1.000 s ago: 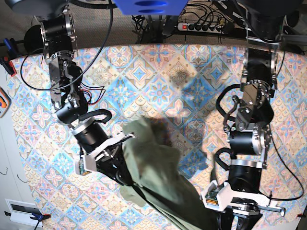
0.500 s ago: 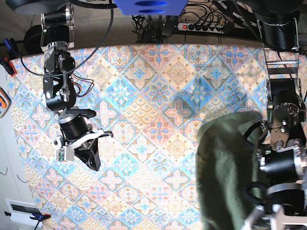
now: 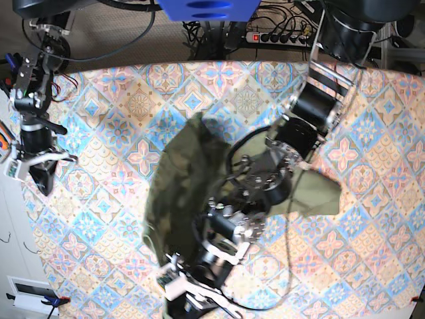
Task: Layout the t-shirt on the table in an organized manner, then fold the t-shirt properly
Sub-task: 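Lift the shirt with both grippers and shake it out, then lay the shirt on the table and open both grippers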
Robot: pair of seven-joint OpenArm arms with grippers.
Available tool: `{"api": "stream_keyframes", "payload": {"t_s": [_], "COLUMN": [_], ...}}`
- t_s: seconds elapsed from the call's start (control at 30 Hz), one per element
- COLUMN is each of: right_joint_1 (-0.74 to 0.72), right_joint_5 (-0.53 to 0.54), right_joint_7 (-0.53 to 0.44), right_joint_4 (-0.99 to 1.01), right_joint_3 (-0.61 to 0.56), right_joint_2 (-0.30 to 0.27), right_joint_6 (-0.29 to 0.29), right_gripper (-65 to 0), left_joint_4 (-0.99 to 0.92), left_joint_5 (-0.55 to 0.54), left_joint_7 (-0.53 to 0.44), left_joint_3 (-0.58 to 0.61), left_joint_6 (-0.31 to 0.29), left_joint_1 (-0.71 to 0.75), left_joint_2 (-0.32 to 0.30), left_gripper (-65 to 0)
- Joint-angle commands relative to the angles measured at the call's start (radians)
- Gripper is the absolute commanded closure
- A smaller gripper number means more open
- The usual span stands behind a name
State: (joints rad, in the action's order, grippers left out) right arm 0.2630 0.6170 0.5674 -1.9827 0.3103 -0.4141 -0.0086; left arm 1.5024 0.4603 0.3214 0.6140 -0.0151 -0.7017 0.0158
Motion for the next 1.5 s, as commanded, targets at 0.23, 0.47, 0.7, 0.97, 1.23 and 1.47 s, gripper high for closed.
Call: {"api": "stream_keyframes", "payload": {"t_s": [0.23,0.47,0.7,0.97,1.23,1.47], "right_joint_1": [0.074,0.078,0.060,0.049,0.012,-0.144], "right_joint_5": [0.007,0.007,0.005,0.005,0.005,0.007], "right_joint_7": [-0.042,-0.037,0.009,0.030,0.059,0.168], "right_joint_4": [-0.017,-0.014,-0.014,-0.014,-0.010,0.055], "right_joint_3": [0.053,-0.021,-0.119,-0.181,-0.188,-0.219], "right_joint_2": [-0.015,-0.010,-0.010,-0.010,-0.010,-0.015], "right_joint_6": [0.167,0.301,0.301,0.301,0.301,0.301], "right_gripper": [-0.7,-10.1,-16.9,-16.6,-18.4,-24.4], "left_joint_4": [-0.337,-0.489,-0.497,-0.707,-0.567,0.007], "left_joint_5": [0.133,0.294,0.311,0.311,0.312,0.272], "left_joint_7": [-0.178,-0.186,-0.092,-0.169,-0.090,0.134], "left_joint_3": [-0.006,0.057,0.054,0.060,0.056,0.054], "left_joint_6": [0.022,0.025,0.068,0.272,0.314,0.194], "left_joint_1": [-0.046,-0.037,-0.032,-0.212,-0.174,0.262], "left_joint_2": [0.141,0.141,0.141,0.141,0.137,-0.112], "left_gripper": [0.0,-14.9,-18.2,-20.0,-20.4,-20.4]}}
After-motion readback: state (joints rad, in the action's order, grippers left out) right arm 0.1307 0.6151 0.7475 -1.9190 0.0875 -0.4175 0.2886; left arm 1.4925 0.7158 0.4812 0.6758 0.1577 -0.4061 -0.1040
